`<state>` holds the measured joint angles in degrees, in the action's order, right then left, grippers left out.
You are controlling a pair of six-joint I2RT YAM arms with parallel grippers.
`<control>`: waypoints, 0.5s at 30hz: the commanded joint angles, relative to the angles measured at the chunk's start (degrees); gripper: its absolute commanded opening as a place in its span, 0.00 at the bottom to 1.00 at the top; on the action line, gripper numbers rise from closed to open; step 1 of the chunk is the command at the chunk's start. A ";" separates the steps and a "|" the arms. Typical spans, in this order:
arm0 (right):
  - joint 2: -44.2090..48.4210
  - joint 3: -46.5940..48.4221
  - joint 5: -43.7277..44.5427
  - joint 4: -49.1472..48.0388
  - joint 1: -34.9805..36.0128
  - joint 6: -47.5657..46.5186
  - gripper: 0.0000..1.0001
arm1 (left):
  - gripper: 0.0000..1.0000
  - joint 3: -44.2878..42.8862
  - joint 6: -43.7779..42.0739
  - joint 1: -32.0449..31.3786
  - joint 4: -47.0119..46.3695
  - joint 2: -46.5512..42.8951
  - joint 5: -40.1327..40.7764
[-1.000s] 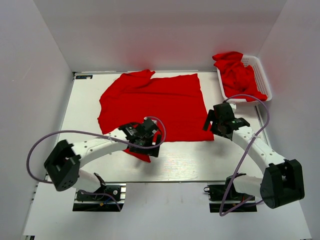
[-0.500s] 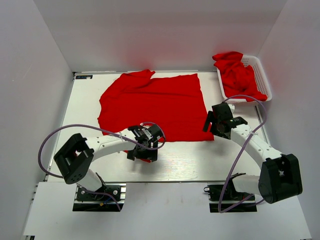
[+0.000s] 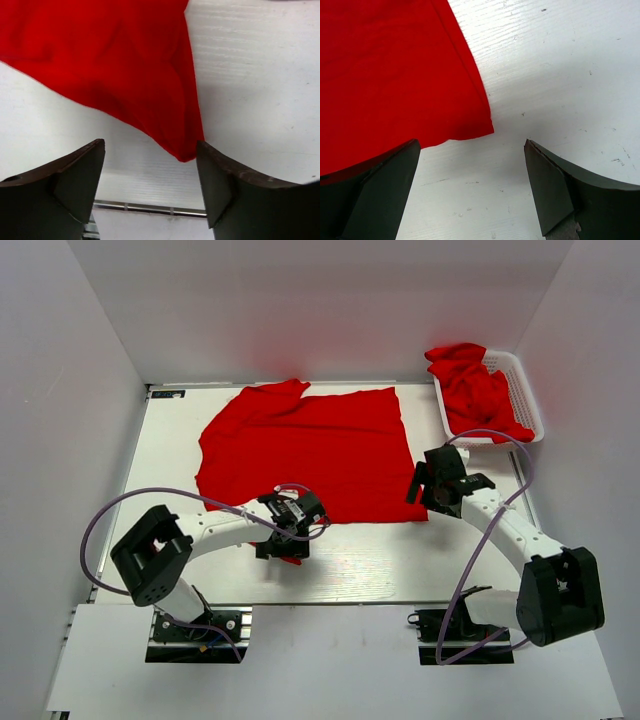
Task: Fold and stack the t-shirts
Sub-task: Grap the side of the flattened tshirt closest away from the robot with both arms
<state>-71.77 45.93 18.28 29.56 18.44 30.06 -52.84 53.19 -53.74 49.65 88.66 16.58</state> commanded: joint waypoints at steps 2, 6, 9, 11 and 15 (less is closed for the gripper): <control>-1.36 0.03 0.44 -0.82 -0.16 0.43 0.90 | 0.74 0.37 0.25 0.21 -3.24 0.55 1.61; -2.94 0.21 0.26 -0.64 -0.33 0.78 0.90 | 0.51 1.51 -1.50 0.74 -5.87 0.55 1.61; -2.85 0.21 0.35 -0.73 -0.16 1.05 0.90 | 0.46 1.51 -2.65 0.74 -7.02 1.94 1.00; -2.24 0.03 0.61 -0.65 -0.24 1.05 0.90 | 0.46 -0.15 -2.65 0.74 -6.24 3.26 1.00; -1.36 -0.14 1.32 -0.38 -0.24 1.05 0.90 | 0.34 -0.16 -3.35 0.74 -6.23 5.03 0.38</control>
<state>-74.65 45.93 18.13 29.63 18.37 30.48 -52.75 50.78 -53.30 44.14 92.33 16.86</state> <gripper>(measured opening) 0.905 0.367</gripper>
